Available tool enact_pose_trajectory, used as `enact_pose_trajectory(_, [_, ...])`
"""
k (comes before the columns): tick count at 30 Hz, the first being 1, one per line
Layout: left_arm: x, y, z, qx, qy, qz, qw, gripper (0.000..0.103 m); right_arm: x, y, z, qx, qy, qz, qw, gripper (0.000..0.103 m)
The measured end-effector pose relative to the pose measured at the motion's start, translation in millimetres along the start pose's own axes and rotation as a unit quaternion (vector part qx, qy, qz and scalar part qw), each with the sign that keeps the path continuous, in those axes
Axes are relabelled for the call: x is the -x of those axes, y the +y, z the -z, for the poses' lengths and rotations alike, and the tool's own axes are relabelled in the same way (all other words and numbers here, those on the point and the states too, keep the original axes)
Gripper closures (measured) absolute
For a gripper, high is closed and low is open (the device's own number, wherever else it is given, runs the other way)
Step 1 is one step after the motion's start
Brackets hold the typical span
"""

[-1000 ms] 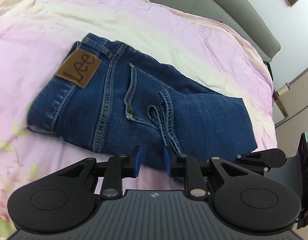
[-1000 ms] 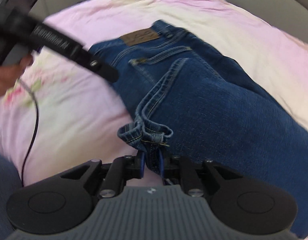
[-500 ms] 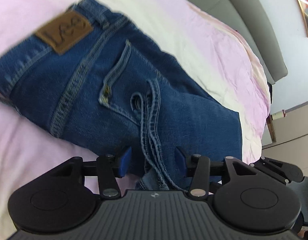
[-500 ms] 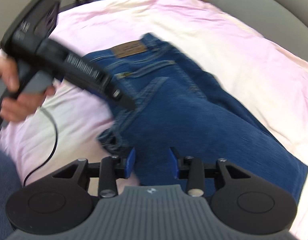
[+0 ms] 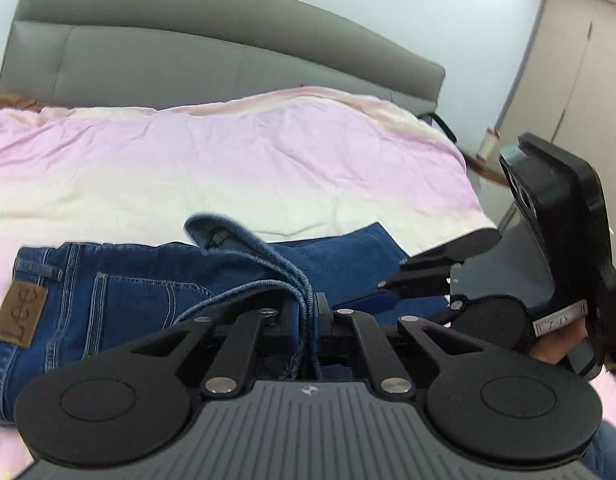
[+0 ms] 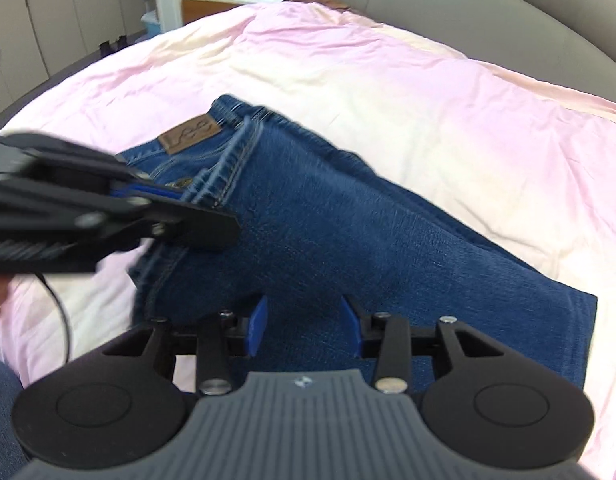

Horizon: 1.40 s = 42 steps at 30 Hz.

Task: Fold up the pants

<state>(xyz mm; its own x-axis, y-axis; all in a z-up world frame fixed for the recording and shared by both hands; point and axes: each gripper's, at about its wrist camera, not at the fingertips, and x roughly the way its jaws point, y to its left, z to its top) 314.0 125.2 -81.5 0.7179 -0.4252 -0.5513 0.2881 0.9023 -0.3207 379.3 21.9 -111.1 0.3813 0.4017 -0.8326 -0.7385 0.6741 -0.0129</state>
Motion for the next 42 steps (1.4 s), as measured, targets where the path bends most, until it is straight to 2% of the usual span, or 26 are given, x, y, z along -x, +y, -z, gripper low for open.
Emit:
enact_pose_trajectory(2, [-10,13,0,0.042,0.032,-0.006,0.9986,0.097,0,-3,1,-0.002,0.002,0.002,1.0,0.064])
enact_pose_trajectory(4, [-18,39,11,0.109,0.065,-0.01,0.9919,0.096,-1,-5,5,-0.008,0.013,-0.002,1.0,0.064])
enact_pose_trajectory(7, [-23,76,41,0.223,0.099,0.009,0.9698,0.096,-8,-3,13,-0.01,0.029,-0.011,0.999,0.064])
enact_pose_trajectory(9, [-27,90,59,0.271,0.109,0.02,0.9562,0.096,-10,0,17,-0.007,0.034,-0.025,0.999,0.064])
enact_pose_trajectory(10, [-28,96,65,0.285,0.112,0.012,0.9517,0.095,-11,3,17,-0.004,0.035,-0.034,0.999,0.064])
enact_pose_trajectory(13, [-40,107,74,0.296,0.133,-0.016,0.9457,0.09,-15,14,14,0.012,0.038,-0.04,0.998,0.064])
enact_pose_trajectory(15, [-42,112,78,0.301,0.141,-0.012,0.9432,0.088,-16,21,11,0.02,0.037,-0.037,0.998,0.064])
enact_pose_trajectory(17, [-36,116,75,0.301,0.129,0.001,0.9449,0.086,-16,26,6,0.024,0.03,-0.028,0.999,0.064])
enact_pose_trajectory(21, [-22,123,58,0.286,0.088,-0.008,0.954,0.062,-20,29,-3,0.033,0.029,-0.015,0.999,0.064])
enact_pose_trajectory(24, [-28,130,42,0.278,0.086,-0.015,0.9568,0.06,-27,28,-8,0.029,0.035,-0.014,0.999,0.064])
enact_pose_trajectory(28, [-50,142,31,0.286,0.092,-0.023,0.9536,0.059,-34,27,-9,0.022,0.04,-0.016,0.999,0.063])
enact_pose_trajectory(29, [-54,144,31,0.288,0.09,-0.024,0.9532,0.06,-35,26,-8,0.022,0.041,-0.014,0.999,0.063])
enact_pose_trajectory(31, [-60,146,30,0.292,0.083,-0.031,0.9524,0.081,-34,22,-5,0.022,0.044,-0.012,0.999,0.063])
enact_pose_trajectory(32, [-60,145,31,0.288,0.077,-0.028,0.9542,0.095,-33,19,-2,0.021,0.045,-0.01,0.999,0.063])
enact_pose_trajectory(33, [-56,142,32,0.28,0.064,-0.028,0.9576,0.098,-32,16,1,0.02,0.046,-0.007,0.999,0.063])
enact_pose_trajectory(36, [-42,122,23,0.222,0.036,-0.03,0.9739,0.099,-30,2,10,0.014,0.05,0.003,0.999,0.063])
enact_pose_trajectory(38, [-29,104,6,0.171,0.026,-0.035,0.9843,0.099,-31,-9,18,0.006,0.054,0.014,0.998,0.063])
enact_pose_trajectory(42, [-4,71,-40,0.08,0.022,-0.05,0.9953,0.099,-32,-30,29,-0.023,0.057,0.024,0.998,0.063])
